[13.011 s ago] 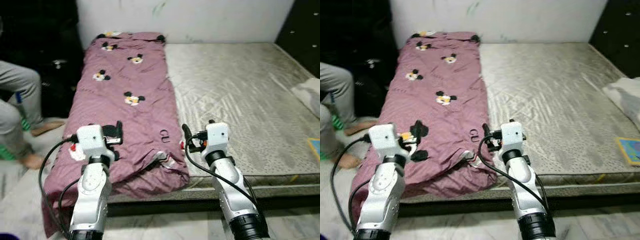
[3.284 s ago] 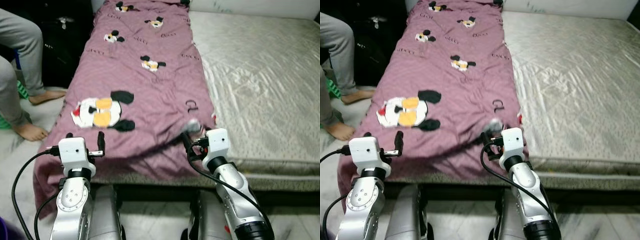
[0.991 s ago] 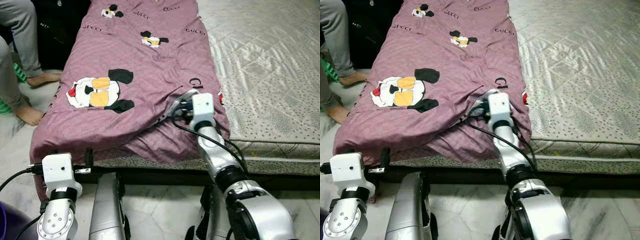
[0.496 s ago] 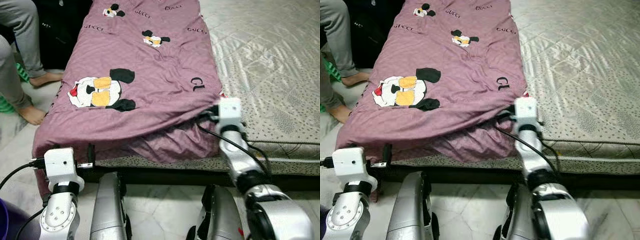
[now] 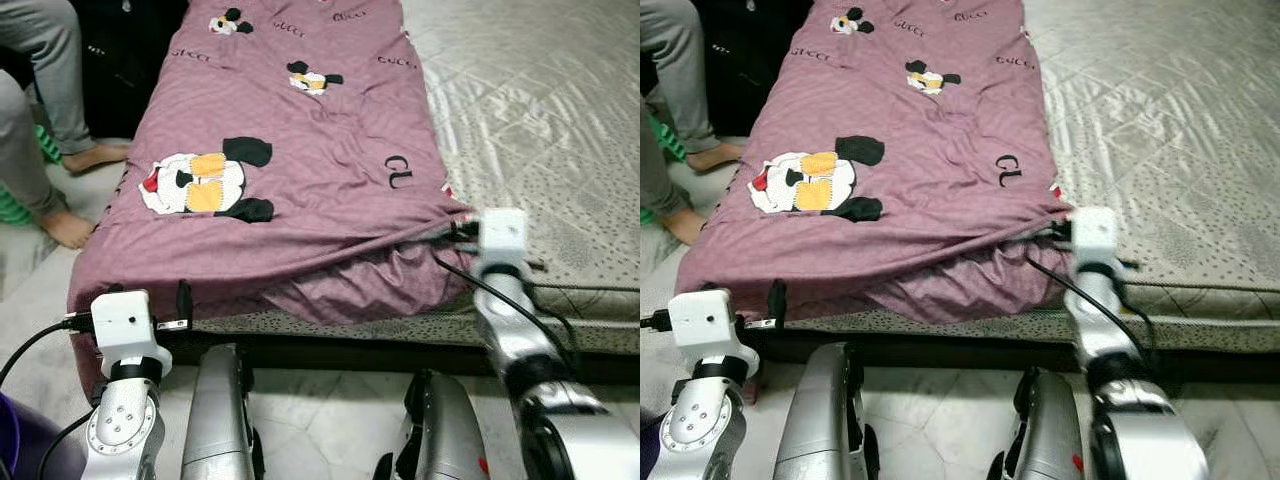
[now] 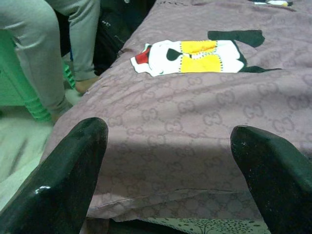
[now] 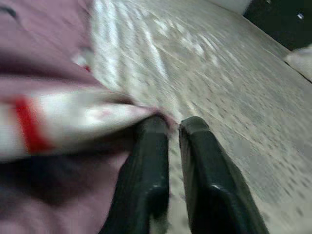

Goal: Clean up the room

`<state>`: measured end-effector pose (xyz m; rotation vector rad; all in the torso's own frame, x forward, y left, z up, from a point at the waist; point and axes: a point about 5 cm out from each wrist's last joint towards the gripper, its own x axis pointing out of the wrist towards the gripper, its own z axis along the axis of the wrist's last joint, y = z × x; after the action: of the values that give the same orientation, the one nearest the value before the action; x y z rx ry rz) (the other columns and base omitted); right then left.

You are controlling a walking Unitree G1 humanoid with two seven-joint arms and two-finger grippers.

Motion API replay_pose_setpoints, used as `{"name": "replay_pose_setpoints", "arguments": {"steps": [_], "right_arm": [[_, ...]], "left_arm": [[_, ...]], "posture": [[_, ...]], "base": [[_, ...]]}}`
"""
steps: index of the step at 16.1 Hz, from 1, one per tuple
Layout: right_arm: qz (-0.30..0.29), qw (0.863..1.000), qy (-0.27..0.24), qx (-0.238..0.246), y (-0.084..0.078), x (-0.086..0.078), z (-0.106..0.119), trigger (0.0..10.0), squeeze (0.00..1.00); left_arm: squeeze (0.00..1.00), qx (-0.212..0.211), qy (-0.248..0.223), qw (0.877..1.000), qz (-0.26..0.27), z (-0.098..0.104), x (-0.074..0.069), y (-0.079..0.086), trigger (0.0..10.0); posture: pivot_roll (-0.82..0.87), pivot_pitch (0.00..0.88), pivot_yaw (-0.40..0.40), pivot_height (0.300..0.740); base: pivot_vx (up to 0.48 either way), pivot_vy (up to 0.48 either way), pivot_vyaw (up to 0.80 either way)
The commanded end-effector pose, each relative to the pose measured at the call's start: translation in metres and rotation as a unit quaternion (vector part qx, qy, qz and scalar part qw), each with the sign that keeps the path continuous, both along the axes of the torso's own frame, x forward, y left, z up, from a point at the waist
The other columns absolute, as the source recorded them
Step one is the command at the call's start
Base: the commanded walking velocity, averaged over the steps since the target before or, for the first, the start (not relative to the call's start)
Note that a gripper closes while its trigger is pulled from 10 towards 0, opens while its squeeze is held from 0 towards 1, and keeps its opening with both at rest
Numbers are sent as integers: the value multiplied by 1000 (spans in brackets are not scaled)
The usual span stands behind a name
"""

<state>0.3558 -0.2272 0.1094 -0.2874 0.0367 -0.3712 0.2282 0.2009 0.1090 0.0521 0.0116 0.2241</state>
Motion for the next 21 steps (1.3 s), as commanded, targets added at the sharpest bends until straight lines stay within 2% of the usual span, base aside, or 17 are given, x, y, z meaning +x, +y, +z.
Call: {"name": "replay_pose_setpoints", "arguments": {"steps": [1, 6, 8, 9, 10, 11, 14, 16, 21], "right_arm": [[-22, 1000, 5, 7, -13, -9, -7, 0, 0], [-11, 1000, 24, 8, -28, -41, -29, 0, 0], [7, 1000, 24, 16, -25, -43, -28, 0, 0], [43, 999, 16, 18, -18, -43, -25, 0, 0], [81, 997, 8, 19, -11, -43, -22, 3490, 0], [117, 993, -6, 6, -4, -44, -17, 10000, 1000], [188, 982, -24, 4, 17, -39, -9, 10000, 1000], [249, 967, -34, -38, 38, -19, 6, 10000, 1000], [269, 952, -65, -130, 56, 7, 35, 10000, 1000]], "left_arm": [[0, 0, 3, 1000, 6, -2, -1, 2, 10000], [0, -9, 4, 1000, 0, -5, 3, 0, 10000], [0, -9, 3, 1000, -3, -5, 5, -1, 10000], [0, -10, 1, 1000, -5, -4, 6, -1, 10000], [0, -10, 0, 1000, -5, -4, 7, -1, 10000], [0, -9, 0, 1000, -4, -4, 8, 0, 10000], [0, -10, -1, 1000, -5, -5, 8, 0, 10000], [0, -12, -3, 1000, -11, -4, 10, -4, 10000], [0, -7, -6, 1000, -4, -1, 7, 2, 10000]], "posture": [[158, 159, -22, 507], [125, 158, -13, 507], [120, 153, -7, 507], [121, 151, -8, 507], [122, 147, -9, 507], [121, 145, -9, 507], [120, 140, -5, 507], [120, 140, -5, 507], [153, 148, -9, 507]], "base": [[0, 0, 0], [0, 0, 0], [0, 0, 0], [0, 0, 0], [0, 0, 0], [0, 0, 0], [0, 0, 0], [0, 0, 0], [0, 0, 0]]}}
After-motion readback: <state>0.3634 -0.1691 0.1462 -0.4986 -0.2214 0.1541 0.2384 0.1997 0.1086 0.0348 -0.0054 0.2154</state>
